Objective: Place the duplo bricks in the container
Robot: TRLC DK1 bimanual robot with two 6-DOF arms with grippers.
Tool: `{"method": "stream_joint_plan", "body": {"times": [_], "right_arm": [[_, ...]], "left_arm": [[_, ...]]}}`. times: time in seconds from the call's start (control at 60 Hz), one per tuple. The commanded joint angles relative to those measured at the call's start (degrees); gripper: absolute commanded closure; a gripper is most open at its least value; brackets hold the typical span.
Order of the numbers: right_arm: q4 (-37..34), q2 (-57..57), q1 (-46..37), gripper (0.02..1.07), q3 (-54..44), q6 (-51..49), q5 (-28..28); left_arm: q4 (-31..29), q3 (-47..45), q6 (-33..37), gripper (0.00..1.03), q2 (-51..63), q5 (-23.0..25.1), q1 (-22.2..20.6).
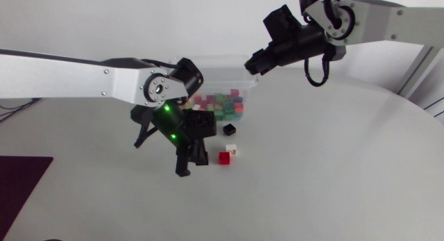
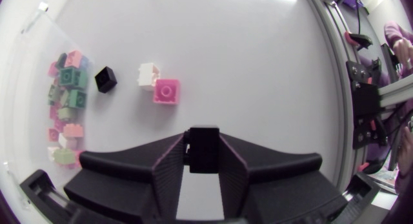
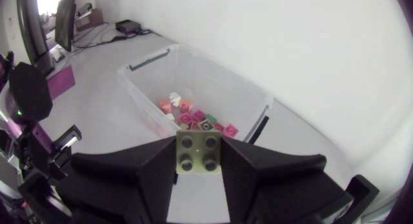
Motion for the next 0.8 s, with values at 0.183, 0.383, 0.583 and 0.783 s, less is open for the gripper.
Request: {"method": "stream_joint_plan", "body": {"times": [0.183,0.383,0.583,0.783], "right_arm": [[2.3,6.6,2.7,0.78,7.3,3.4,0.1],[4.5,12.0,3.6,0.78,12.3,5.2,0.2],[8.9,17.1,3.5,0.78,15.3,5.3,0.6],[11.0,21.8,3.7,0.58,19.7,6.0,0.8]], "left_arm": [[-0.8,-1.0,0.3,0.88,-6.6,0.5,3.9],[-0.6,1.5,-1.0,0.88,-10.1,3.0,7.3],[-0.2,3.3,-2.6,0.88,-12.1,5.2,9.6],[1.2,4.8,-4.4,0.88,-12.9,6.7,11.4]]}}
